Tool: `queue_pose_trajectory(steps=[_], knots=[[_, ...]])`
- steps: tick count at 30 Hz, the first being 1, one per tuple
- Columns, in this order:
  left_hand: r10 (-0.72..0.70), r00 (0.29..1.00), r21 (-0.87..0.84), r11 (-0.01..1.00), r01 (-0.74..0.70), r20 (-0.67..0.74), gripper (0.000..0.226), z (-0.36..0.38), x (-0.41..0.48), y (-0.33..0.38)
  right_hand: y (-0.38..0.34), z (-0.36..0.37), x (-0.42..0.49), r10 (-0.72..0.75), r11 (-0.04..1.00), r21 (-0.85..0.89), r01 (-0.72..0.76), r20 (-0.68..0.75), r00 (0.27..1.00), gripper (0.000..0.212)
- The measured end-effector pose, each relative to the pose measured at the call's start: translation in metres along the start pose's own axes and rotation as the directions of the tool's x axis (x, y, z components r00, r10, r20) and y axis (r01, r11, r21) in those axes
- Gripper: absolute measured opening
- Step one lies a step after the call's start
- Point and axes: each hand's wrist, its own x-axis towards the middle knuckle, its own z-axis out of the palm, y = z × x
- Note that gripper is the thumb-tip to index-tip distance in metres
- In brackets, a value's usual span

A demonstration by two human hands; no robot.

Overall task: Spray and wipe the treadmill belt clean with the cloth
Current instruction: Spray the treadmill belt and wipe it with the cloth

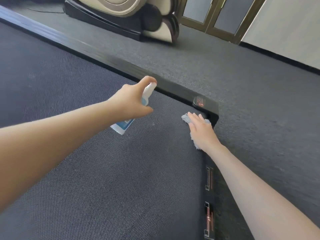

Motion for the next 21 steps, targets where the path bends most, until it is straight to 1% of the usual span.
queue_pose_trajectory(steps=[4,8,11,13,15,16,18,19,21], knots=[[-0.003,1.0,-0.103,0.995,0.006,0.024,0.071,0.001,0.014,0.007,0.002,-0.003,0.01,0.005,0.999,0.032,-0.005,0.022,1.0,0.046],[-0.022,0.999,-0.131,0.991,0.028,0.046,0.08,0.011,0.026,0.003,0.005,-0.003,0.029,-0.006,1.0,-0.028,0.005,-0.013,1.0,0.045],[-0.036,0.999,-0.15,0.988,0.038,0.015,0.079,0.014,0.028,-0.002,0.005,0.0,0.041,-0.038,0.996,-0.084,0.033,-0.063,0.997,0.046],[-0.031,1.0,-0.15,0.988,0.031,0.004,0.076,0.011,0.025,-0.007,0.001,-0.002,0.044,-0.036,0.997,-0.063,0.034,-0.04,0.999,0.046],[-0.027,1.0,-0.167,0.986,0.028,0.007,0.075,0.006,0.022,-0.011,-0.011,-0.005,0.038,-0.055,0.998,-0.022,0.056,0.028,0.998,0.046],[-0.029,1.0,-0.181,0.983,0.031,0.01,0.074,0.003,0.019,-0.011,-0.021,-0.007,0.03,-0.099,0.995,-0.016,0.1,0.065,0.993,0.046],[-0.034,0.999,-0.2,0.979,0.035,0.01,0.074,-0.003,0.012,-0.011,-0.048,-0.006,0.003,-0.258,0.966,0.004,0.259,0.126,0.958,0.047],[-0.033,0.999,-0.203,0.979,0.033,0.005,0.073,-0.006,0.007,-0.011,-0.062,-0.004,-0.016,-0.364,0.93,0.008,0.367,0.141,0.921,0.047],[-0.037,0.999,-0.206,0.978,0.034,-0.008,0.073,-0.012,-0.003,-0.01,-0.085,0.003,-0.063,-0.559,0.826,0.006,0.564,0.145,0.817,0.048]])
